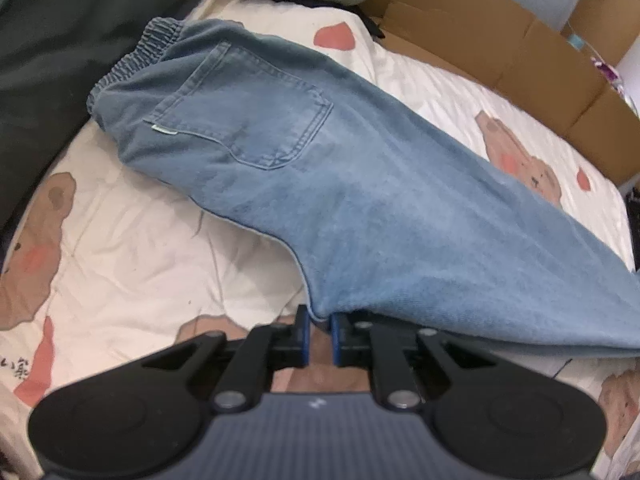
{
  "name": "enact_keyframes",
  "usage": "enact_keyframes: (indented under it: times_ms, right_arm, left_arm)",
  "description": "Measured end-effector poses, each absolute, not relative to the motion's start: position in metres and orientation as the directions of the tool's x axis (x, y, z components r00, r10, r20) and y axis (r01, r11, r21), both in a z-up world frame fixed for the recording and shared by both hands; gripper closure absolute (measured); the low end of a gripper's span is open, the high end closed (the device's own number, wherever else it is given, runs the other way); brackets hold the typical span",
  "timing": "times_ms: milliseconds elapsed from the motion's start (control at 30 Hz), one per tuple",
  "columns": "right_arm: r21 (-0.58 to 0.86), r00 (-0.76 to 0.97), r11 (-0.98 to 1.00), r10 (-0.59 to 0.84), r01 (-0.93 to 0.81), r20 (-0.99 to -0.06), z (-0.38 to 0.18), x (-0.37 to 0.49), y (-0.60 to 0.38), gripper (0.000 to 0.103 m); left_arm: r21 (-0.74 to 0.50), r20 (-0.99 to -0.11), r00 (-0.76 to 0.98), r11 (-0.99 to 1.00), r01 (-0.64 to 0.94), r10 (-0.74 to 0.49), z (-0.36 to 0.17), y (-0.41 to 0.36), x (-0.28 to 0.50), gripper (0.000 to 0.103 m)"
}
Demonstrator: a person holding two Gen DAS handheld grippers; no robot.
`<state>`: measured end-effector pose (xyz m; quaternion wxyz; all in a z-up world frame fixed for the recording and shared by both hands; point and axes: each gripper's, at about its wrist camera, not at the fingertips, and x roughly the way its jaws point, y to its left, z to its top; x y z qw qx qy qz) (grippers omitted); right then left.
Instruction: Fold clothes
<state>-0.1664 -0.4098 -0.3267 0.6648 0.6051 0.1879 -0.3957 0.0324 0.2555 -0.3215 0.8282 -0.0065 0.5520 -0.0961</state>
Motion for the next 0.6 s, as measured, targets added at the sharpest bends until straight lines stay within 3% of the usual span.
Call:
enact_keyframes:
  times_ms: [600]
  right_arm:
    - [0.642, 0.595, -0.119, -0.278, 0.757, -0.754, -0.347, -0.224, -0.372, 0.097]
  left_arm:
    - [-0.064, -0.924, 0.356, 0.975, 0.212, -0.139, -0.313, 0.245, 0.019, 0.093]
